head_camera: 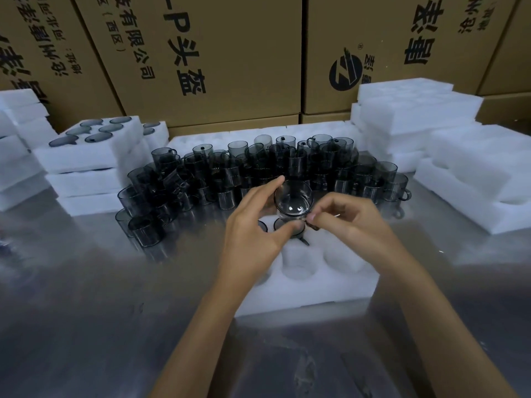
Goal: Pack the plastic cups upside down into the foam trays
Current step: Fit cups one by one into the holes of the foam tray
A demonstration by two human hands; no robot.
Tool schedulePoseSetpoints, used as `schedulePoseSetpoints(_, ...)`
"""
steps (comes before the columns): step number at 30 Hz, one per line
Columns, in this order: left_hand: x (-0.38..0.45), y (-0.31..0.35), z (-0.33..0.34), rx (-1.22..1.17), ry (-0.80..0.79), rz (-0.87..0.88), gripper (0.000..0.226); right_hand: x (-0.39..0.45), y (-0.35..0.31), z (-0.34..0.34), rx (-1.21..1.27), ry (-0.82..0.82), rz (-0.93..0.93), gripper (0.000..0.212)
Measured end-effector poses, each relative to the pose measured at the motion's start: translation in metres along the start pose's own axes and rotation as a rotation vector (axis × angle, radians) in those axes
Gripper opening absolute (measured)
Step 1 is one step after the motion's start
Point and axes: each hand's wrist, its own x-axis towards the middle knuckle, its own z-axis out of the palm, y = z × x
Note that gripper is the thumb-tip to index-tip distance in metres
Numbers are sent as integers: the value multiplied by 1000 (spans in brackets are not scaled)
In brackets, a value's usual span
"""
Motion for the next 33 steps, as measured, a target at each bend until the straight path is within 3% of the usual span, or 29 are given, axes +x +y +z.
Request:
schedulePoseSetpoints(5,10,6,28,-169,-58,-118,68,-3,11,-32,216,49,112,32)
schedulePoseSetpoints(12,34,-1,52,-112,-292,-181,73,2,34,-56,32,22,194,36)
schedulePoseSetpoints(16,27,-10,52,-10,-272,-215,71,4,41,-44,34,60,263,44)
schedulePoseSetpoints(21,25,-16,55,240,-347,-140,72,5,44,-54,-99,-26,333,24)
schedulePoseSetpoints(25,23,-21,56,417,-428,-146,66,5,51,-51,-106,-52,271,44)
schedulePoseSetpoints(31,19,-22,55,702,-520,-98,54,9,65,-50,-96,-96,324,39)
schedulePoseSetpoints(33,21,-23,51,688,-549,-96,51,11,71,-50,-52,-92,316,46)
